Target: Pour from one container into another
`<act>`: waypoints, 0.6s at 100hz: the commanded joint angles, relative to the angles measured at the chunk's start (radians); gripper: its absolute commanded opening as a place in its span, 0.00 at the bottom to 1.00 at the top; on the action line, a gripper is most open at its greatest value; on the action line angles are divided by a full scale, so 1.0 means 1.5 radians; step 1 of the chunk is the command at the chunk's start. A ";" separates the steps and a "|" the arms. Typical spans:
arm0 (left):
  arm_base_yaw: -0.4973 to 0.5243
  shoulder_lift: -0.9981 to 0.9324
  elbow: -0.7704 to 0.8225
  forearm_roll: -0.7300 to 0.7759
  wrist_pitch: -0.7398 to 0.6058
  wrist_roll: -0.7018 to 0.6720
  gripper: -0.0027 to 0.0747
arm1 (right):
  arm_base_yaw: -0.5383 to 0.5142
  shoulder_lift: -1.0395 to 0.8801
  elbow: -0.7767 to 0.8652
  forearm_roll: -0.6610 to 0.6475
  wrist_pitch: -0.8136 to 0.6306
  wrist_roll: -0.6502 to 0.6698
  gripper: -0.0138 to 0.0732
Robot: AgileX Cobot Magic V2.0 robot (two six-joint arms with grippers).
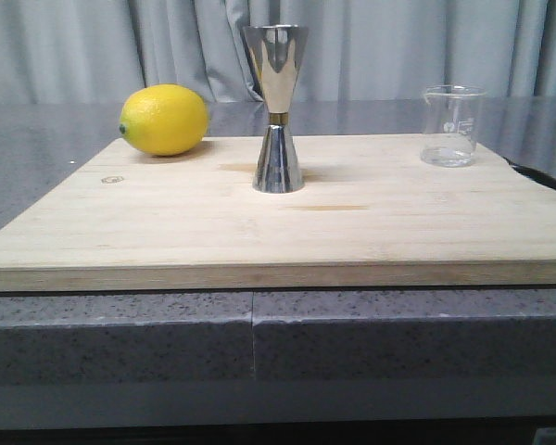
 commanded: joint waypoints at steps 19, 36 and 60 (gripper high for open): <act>0.001 -0.014 0.041 -0.020 -0.174 0.030 0.01 | -0.002 -0.005 -0.017 -0.015 0.018 -0.001 0.08; 0.001 -0.014 0.041 -0.065 -0.187 0.095 0.01 | -0.002 -0.005 -0.017 -0.015 0.018 -0.001 0.08; 0.001 -0.014 0.041 -0.065 -0.187 0.095 0.01 | -0.002 -0.005 -0.017 -0.015 0.018 -0.001 0.08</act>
